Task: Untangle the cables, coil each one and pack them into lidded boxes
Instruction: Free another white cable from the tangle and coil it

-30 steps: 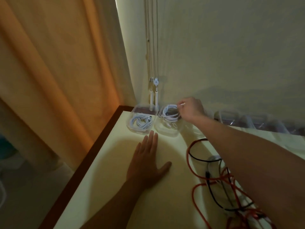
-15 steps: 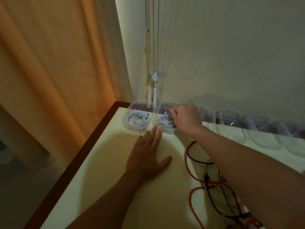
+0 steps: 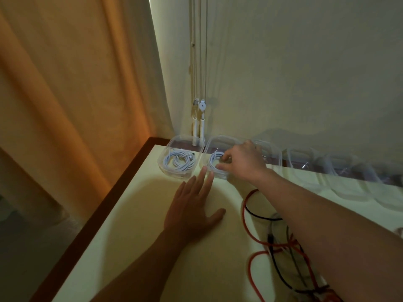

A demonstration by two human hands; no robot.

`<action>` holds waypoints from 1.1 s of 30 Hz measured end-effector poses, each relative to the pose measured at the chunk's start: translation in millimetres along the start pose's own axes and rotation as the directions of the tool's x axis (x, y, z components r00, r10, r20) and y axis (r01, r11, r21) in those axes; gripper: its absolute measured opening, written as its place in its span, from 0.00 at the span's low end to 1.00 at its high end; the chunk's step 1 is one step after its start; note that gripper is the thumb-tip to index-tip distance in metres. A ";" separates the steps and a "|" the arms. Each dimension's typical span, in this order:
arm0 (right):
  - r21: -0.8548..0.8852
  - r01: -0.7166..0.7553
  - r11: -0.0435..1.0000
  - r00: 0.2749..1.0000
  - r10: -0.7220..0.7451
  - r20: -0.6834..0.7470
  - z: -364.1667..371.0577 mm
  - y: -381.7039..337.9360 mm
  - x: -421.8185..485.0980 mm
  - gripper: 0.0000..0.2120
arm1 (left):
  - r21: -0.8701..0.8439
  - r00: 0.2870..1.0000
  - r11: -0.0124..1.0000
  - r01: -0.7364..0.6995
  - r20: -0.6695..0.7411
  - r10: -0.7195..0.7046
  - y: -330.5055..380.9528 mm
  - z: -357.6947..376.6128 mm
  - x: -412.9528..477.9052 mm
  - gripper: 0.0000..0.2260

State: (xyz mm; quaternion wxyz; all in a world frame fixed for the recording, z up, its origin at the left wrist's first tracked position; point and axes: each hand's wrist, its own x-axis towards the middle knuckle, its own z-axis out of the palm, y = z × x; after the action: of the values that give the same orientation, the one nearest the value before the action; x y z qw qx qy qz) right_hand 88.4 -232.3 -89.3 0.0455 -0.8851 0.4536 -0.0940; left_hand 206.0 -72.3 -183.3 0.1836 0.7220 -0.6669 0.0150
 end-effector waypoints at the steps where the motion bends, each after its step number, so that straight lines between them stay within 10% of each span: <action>1: 0.064 0.000 0.998 0.999 0.003 -0.033 -1.1 0.7 -1.0 0.13 | -0.004 1.000 1.000 0.003 -0.003 -0.003 0.0 0.3 0.3 0.43; 7: 0.314 0.009 0.949 0.998 0.011 -0.060 -19.3 11.7 -26.7 0.08 | -0.004 1.000 1.000 -0.014 -0.017 0.014 -2.0 -3.6 1.9 0.44; 19: 0.177 -0.006 0.984 1.000 0.011 -0.026 -81.9 79.8 -137.6 0.12 | -0.208 0.991 0.969 0.132 0.003 -0.134 57.0 -23.7 -38.6 0.44; 28: 0.020 -0.152 0.988 0.976 0.147 0.160 -136.4 132.8 -232.9 0.17 | -0.378 0.985 0.909 0.174 0.057 -0.165 158.4 -63.5 -38.3 0.22; 33: 0.095 -0.344 0.934 0.920 0.315 0.234 -129.4 154.7 -294.5 0.19 | -0.563 0.970 0.801 0.204 0.225 -0.089 215.7 -56.7 -60.1 0.34</action>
State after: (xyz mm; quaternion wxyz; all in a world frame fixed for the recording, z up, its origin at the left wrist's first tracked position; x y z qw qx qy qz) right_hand -229.5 -83.1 -25.3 0.1690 -0.7957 0.5814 -0.0193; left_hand 3.2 -7.9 -93.6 0.3327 0.6787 -0.5956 -0.2719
